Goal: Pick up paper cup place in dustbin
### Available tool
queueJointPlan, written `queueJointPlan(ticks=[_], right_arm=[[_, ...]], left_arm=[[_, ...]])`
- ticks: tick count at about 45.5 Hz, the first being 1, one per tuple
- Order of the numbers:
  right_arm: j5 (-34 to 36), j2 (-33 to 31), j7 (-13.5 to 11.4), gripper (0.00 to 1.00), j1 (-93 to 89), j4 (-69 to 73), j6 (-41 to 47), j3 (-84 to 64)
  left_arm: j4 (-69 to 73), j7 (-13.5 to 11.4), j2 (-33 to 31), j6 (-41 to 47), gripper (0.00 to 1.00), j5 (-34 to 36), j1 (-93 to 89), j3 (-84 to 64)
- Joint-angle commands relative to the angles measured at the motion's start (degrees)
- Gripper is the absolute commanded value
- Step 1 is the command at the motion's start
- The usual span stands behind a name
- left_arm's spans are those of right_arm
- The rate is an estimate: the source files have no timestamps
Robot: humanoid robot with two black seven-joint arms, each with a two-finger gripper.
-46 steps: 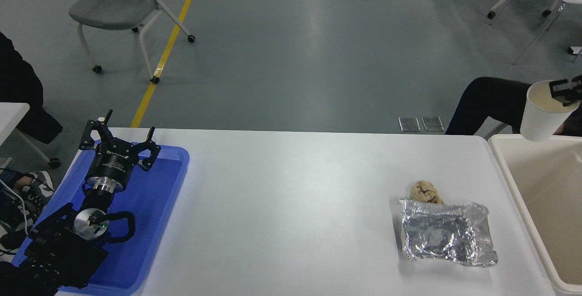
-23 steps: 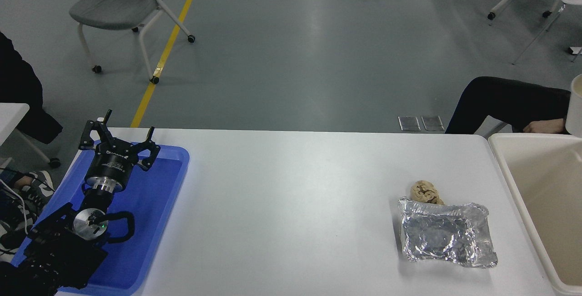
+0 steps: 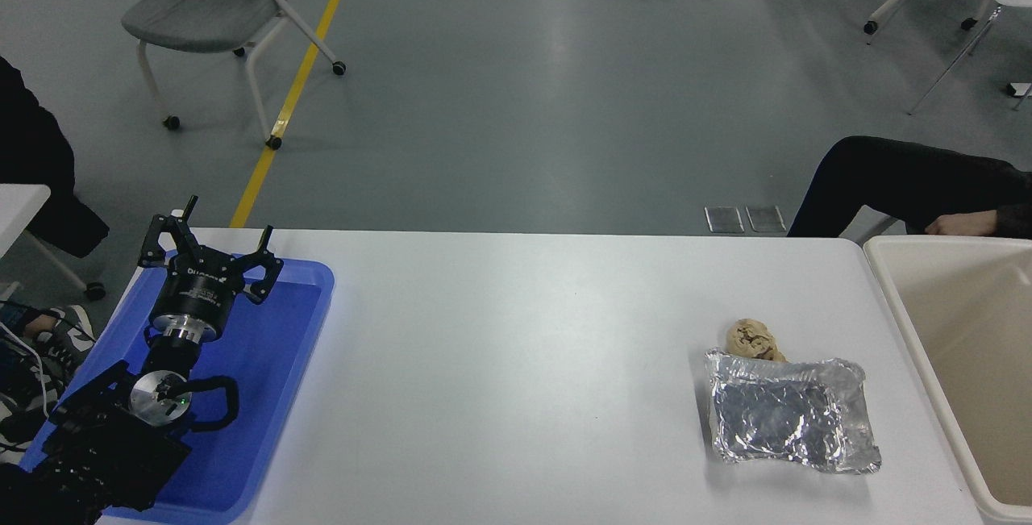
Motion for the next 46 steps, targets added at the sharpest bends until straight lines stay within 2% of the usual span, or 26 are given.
queueJointPlan(ticks=[1, 6, 13, 25, 30, 46], right_arm=[[2.0, 3.8, -0.3, 0.0, -21.8, -13.9, -8.1, 19.5], [7.7, 7.7, -0.3, 0.0, -29.2, -18.7, -10.9, 23.2], [19.4, 13.1, -0.4, 0.0, -37.4, -24.0, -15.2, 23.6], [29.6, 19.5, -0.6, 0.0, -44.3, -27.8, -19.6, 25.7], [31.8, 21.1, -0.6, 0.0, -45.8, -29.0, -19.6, 27.7], [32.0, 22.5, -0.4, 0.0, -47.5, -29.1, -19.6, 28.4]], left_arm=[[0.2, 0.0, 0.0, 0.0, 1.0, 0.0, 0.0, 0.0], [0.0, 0.0, 0.0, 0.0, 1.0, 0.0, 0.0, 0.0], [0.0, 0.0, 0.0, 0.0, 1.0, 0.0, 0.0, 0.0], [0.0, 0.0, 0.0, 0.0, 1.0, 0.0, 0.0, 0.0], [0.2, 0.0, 0.0, 0.0, 1.0, 0.0, 0.0, 0.0], [0.0, 0.0, 0.0, 0.0, 1.0, 0.0, 0.0, 0.0]])
